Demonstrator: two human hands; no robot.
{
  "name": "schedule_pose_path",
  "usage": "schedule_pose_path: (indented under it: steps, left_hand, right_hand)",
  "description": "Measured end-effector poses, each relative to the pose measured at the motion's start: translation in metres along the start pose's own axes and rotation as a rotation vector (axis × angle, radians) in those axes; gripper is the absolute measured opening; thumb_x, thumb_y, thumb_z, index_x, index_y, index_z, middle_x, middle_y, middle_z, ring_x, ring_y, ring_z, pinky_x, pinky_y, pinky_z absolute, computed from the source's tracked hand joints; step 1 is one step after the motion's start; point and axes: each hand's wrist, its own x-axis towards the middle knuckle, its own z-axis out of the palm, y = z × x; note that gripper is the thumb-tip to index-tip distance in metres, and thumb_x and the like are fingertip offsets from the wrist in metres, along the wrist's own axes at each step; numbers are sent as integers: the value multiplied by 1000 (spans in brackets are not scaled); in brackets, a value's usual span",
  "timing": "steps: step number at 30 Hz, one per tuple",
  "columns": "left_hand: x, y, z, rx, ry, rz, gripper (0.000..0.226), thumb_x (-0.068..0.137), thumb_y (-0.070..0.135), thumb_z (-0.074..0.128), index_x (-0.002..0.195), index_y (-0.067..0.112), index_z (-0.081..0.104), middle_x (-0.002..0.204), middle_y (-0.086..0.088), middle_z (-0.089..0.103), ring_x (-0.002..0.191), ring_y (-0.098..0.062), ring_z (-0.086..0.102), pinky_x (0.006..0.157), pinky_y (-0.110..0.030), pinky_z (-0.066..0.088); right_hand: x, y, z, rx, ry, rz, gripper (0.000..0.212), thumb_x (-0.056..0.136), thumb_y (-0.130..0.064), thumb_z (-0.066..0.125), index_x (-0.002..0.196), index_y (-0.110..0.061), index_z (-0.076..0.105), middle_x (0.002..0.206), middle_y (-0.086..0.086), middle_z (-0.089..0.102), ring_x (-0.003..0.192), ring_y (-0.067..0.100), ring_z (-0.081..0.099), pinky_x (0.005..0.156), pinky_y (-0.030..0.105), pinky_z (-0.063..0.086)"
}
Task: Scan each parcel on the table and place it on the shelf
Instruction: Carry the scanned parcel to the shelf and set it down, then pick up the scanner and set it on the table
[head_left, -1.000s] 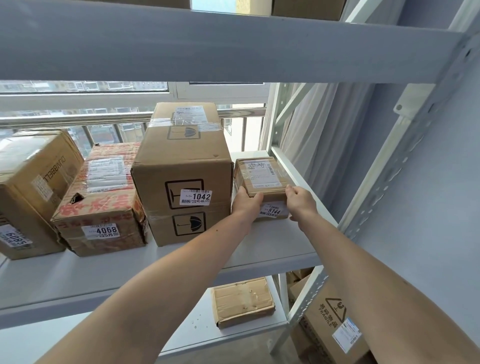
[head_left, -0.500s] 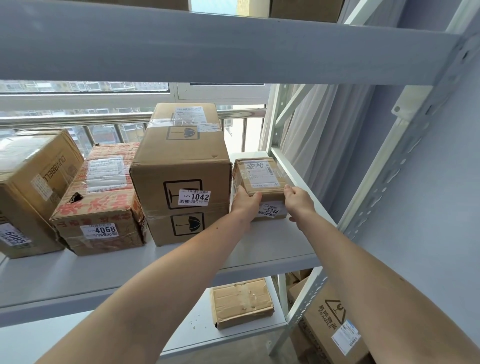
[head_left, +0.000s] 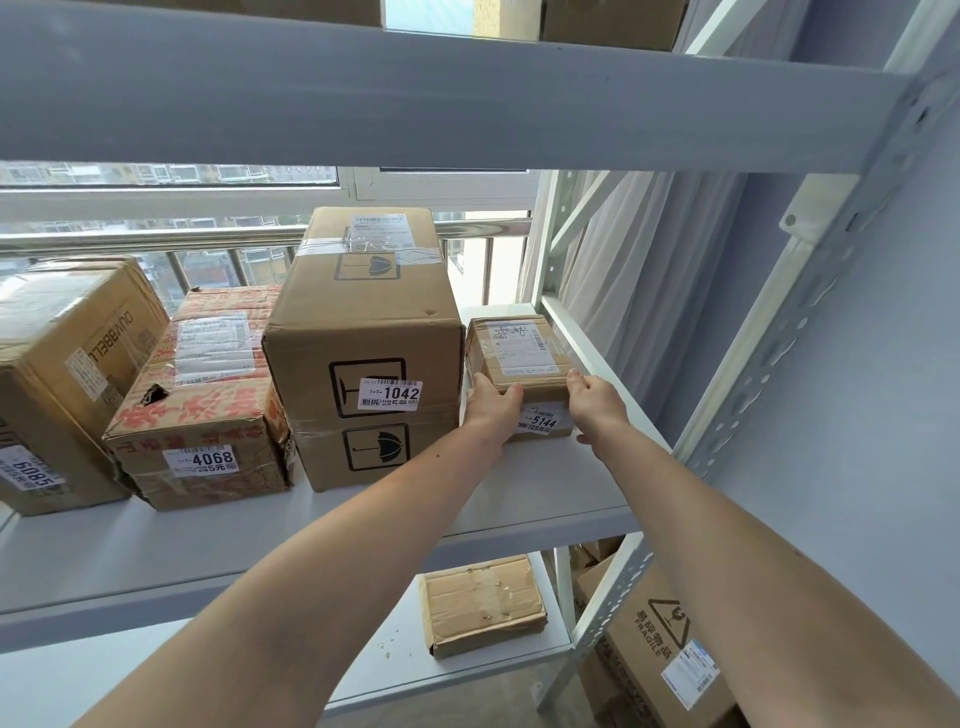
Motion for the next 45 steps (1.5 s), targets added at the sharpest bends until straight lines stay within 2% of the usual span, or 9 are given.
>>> schedule_pose_path:
  steps: [5, 12, 20, 27, 33, 36, 39, 41, 45]
  left_hand:
    - [-1, 1, 3, 10, -1, -83, 84, 78, 49, 47, 150, 14, 23, 152, -12, 39, 134, -31, 47, 109, -48, 41]
    - [-43, 13, 20, -74, 212, -88, 68, 99, 40, 47, 153, 8, 22, 156, -14, 30, 141, -33, 35, 114, -49, 33]
    - [-103, 10, 36, -83, 298, -83, 60, 101, 34, 48, 148, 3, 28, 159, -11, 13, 144, -30, 16, 116, -38, 22]
    - [-176, -3, 55, -21, 78, -52, 56, 101, 35, 46, 145, 3, 30, 152, -15, 19, 139, -31, 22, 115, -40, 24]
    - [-262, -25, 88, 73, -166, -18, 52, 102, 36, 44, 142, 5, 33, 149, -14, 23, 138, -32, 25, 114, -42, 24]
    - [-309, -40, 109, 97, -291, -4, 52, 103, 36, 42, 145, 8, 32, 154, -11, 21, 142, -29, 23, 116, -42, 22]
    - [-357, -57, 132, 122, -427, 39, 51, 102, 38, 41, 144, 9, 34, 158, -7, 19, 142, -27, 27, 109, -37, 28]
    - [-397, -67, 149, 113, -526, 63, 50, 102, 36, 43, 142, 8, 36, 156, -6, 19, 140, -26, 27, 105, -35, 30]
    - [-468, -83, 171, 161, -674, 90, 47, 102, 31, 44, 141, 5, 38, 152, -10, 24, 137, -30, 28, 106, -35, 27]
  right_hand:
    - [-1, 0, 1, 24, 5, -7, 52, 103, -52, 32, 120, -11, 58, 112, 10, 63, 106, 33, 59, 97, 52, 49]
    - [-21, 12, -6, 46, 114, -53, 46, 103, -49, 37, 107, -6, 55, 91, 6, 59, 81, 22, 54, 73, 35, 42]
    - [-80, 46, -24, 121, 252, -92, 43, 104, -42, 40, 118, -6, 58, 99, 2, 59, 93, 19, 55, 84, 38, 47]
    - [-154, 97, -58, 136, 471, 23, 34, 104, -34, 43, 109, -6, 62, 100, 4, 63, 92, 20, 55, 77, 26, 39]
    - [-240, 154, -89, 198, 657, 199, 40, 100, -42, 42, 108, -8, 62, 106, 10, 67, 101, 28, 63, 89, 43, 51]
    - [-290, 185, -108, 211, 748, 262, 29, 100, -38, 42, 93, -14, 58, 91, 3, 63, 94, 24, 61, 73, 33, 45]
    - [-347, 213, -129, 188, 859, 323, 34, 102, -29, 41, 69, -20, 42, 66, -5, 44, 67, 18, 46, 57, 32, 30]
    - [-390, 233, -144, 194, 946, 384, 31, 103, -27, 43, 74, -17, 48, 70, -4, 51, 66, 15, 47, 64, 31, 30]
    - [-465, 265, -166, 222, 1080, 492, 35, 101, -34, 48, 112, -5, 66, 109, 10, 70, 103, 27, 62, 81, 33, 42]
